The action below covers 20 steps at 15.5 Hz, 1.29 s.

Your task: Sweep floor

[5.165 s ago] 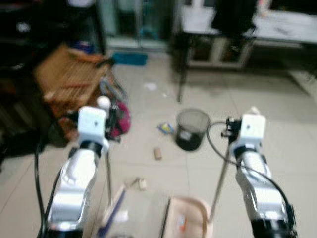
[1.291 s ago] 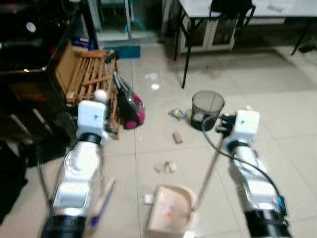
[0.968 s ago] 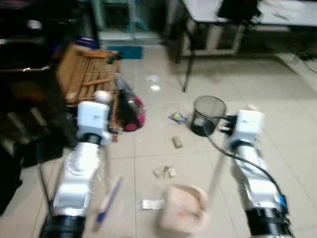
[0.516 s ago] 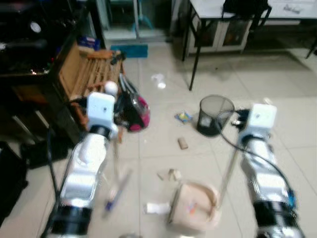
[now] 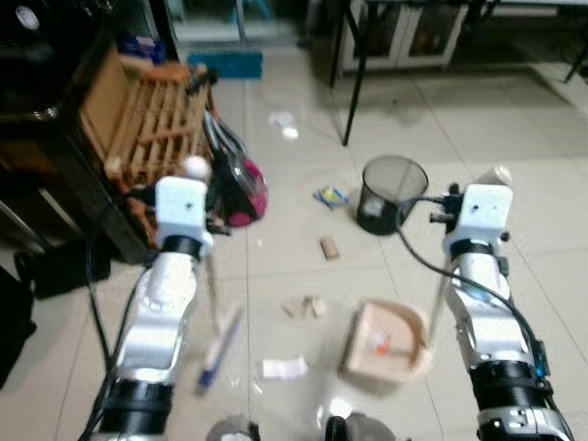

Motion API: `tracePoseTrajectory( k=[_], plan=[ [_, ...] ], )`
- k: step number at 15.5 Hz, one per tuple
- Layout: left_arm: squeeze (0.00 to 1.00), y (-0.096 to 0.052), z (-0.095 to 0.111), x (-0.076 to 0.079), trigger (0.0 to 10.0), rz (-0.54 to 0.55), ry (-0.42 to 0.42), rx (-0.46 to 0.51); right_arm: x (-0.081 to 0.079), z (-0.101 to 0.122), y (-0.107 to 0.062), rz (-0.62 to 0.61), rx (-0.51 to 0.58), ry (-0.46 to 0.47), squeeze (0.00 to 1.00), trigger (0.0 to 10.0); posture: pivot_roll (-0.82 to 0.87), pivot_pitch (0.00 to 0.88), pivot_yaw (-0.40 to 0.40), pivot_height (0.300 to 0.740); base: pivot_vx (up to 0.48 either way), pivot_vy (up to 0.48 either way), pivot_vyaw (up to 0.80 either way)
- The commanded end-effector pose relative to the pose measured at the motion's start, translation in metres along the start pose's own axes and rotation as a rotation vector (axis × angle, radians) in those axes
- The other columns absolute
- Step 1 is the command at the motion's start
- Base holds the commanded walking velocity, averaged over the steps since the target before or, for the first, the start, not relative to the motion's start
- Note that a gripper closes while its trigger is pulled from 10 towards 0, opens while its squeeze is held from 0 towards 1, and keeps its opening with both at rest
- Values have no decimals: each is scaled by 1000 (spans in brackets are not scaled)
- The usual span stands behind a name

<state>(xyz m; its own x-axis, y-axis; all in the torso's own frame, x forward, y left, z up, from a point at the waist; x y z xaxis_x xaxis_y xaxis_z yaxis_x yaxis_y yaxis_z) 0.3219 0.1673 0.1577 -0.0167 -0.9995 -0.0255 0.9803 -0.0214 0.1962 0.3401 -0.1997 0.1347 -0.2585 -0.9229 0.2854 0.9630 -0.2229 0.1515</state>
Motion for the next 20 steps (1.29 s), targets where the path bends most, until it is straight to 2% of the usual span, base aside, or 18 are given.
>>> tracePoseTrajectory(
  k=[1,6,9,12,14,16,18,20],
  plan=[
    [0,-4,4,-6,10000,22,32,32,4,4,0,-12,45,15,0,10000,41,265,0,740,0,0,0],
    [0,-8,-3,-6,10000,19,62,39,10,7,5,-18,140,-53,0,10000,27,363,9,740,0,0,0],
    [0,-7,2,-4,10000,21,79,111,6,11,7,4,197,-88,0,10000,21,398,3,740,0,0,0],
    [0,-6,-3,-1,10000,17,85,122,-9,7,4,54,210,-98,0,10000,13,417,-4,740,0,0,0],
    [0,-4,-9,2,10000,12,82,134,-31,1,-1,123,195,-103,0,10000,9,423,-9,740,0,0,0],
    [0,-3,-23,13,10000,-7,95,121,-58,-2,-11,199,192,-117,0,10000,-11,418,-13,740,0,0,0],
    [0,-1,-29,20,10000,-7,90,116,-70,0,-15,210,183,-72,0,10000,-26,414,-17,740,0,0,0],
    [0,7,-29,28,10000,11,46,116,-82,2,-19,214,144,16,0,10000,-38,414,-26,740,0,0,0]
  ],
)
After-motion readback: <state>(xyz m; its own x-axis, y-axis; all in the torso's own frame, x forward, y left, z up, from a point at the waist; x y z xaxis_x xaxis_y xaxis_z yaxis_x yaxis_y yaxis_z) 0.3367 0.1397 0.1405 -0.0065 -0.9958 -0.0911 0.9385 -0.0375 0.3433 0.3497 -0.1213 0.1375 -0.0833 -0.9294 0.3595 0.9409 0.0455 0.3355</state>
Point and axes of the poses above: a point about 5 cm out from each wrist's last joint towards the gripper, its own y axis pointing out of the wrist towards the gripper, its own z axis along the axis of the wrist's last joint, x = y × z, the point moved 2 cm from there along y, pointing out of the wrist towards the gripper, and after that the axes turned 9 degrees about -y, right-handed, at the moved point
